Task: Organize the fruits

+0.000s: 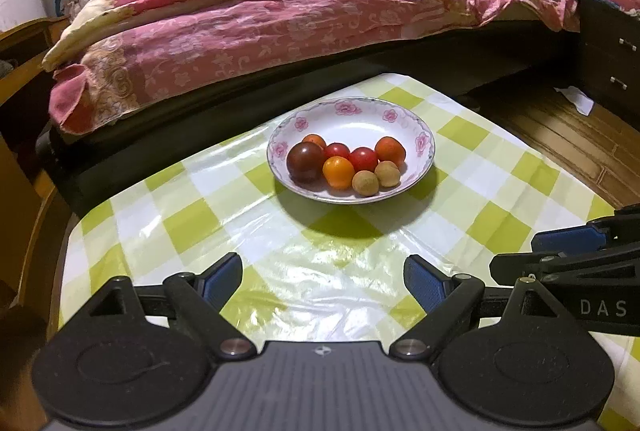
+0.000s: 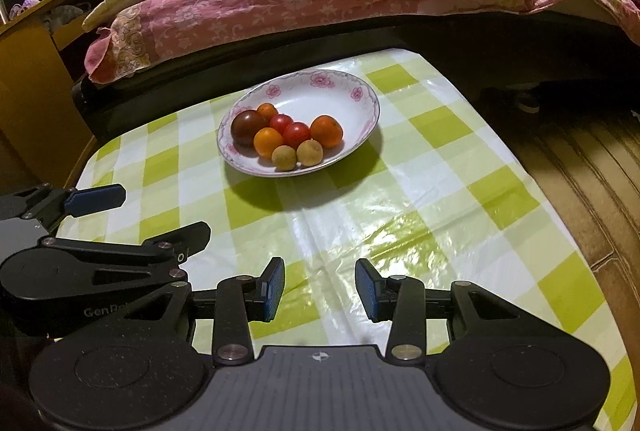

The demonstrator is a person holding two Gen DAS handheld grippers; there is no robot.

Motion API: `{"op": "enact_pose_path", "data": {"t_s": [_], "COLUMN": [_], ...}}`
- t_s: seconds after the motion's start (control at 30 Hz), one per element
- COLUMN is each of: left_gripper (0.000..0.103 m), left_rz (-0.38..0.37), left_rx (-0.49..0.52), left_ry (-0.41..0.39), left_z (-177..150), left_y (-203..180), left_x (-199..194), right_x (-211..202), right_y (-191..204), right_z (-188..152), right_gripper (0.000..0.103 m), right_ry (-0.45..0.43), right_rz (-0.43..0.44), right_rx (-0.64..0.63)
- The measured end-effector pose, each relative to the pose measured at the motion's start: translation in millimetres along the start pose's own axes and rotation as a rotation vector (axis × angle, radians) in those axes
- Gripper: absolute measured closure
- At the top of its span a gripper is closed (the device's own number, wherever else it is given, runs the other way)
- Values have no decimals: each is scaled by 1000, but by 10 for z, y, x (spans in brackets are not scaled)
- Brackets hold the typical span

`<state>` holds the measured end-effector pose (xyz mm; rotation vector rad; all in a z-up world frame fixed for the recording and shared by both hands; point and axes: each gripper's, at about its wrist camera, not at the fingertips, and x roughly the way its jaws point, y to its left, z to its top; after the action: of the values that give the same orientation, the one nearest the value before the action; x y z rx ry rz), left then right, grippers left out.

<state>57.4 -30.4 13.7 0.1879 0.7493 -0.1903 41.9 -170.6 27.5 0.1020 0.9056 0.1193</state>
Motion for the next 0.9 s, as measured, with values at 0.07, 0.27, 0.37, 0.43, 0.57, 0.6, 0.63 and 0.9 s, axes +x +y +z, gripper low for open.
{"op": "enact_pose_path", "data": {"t_s": [0.07, 0.27, 0.37, 0.43, 0.57, 0.6, 0.63, 0.9], "left_gripper": [8, 8, 8, 8, 8, 8, 8, 8], "left_rz": [4, 15, 17, 19, 31, 34, 34, 29], "left_rx": [-4, -14, -18, -20, -16, -16, -18, -37], "left_ry": [-1, 0, 4, 7, 14, 13, 11, 11], "left_z": [-27, -116, -165, -198, -244, -253, -261, -324], "left_y": [-3, -3, -7, -13, -39, -42, -44, -48], "left_x": [-40, -163, -220, -252, -316, -330, -349, -444], "right_x": [-31, -118, -165, -181, -235, -247, -262, -366], "right_y": [20, 74, 96, 104, 131, 136, 143, 161], "right_z": [-26, -108, -157, -171, -233, -246, -261, -322], "right_gripper": [67, 66, 66, 66, 65, 65, 65, 65], "right_ry": [-1, -4, -4, -3, -4, -5, -5, -15], "right_rz": [2, 4, 6, 7, 7, 6, 6, 12], "right_rx": [1, -2, -4, -4, -8, -8, -10, -7]}}
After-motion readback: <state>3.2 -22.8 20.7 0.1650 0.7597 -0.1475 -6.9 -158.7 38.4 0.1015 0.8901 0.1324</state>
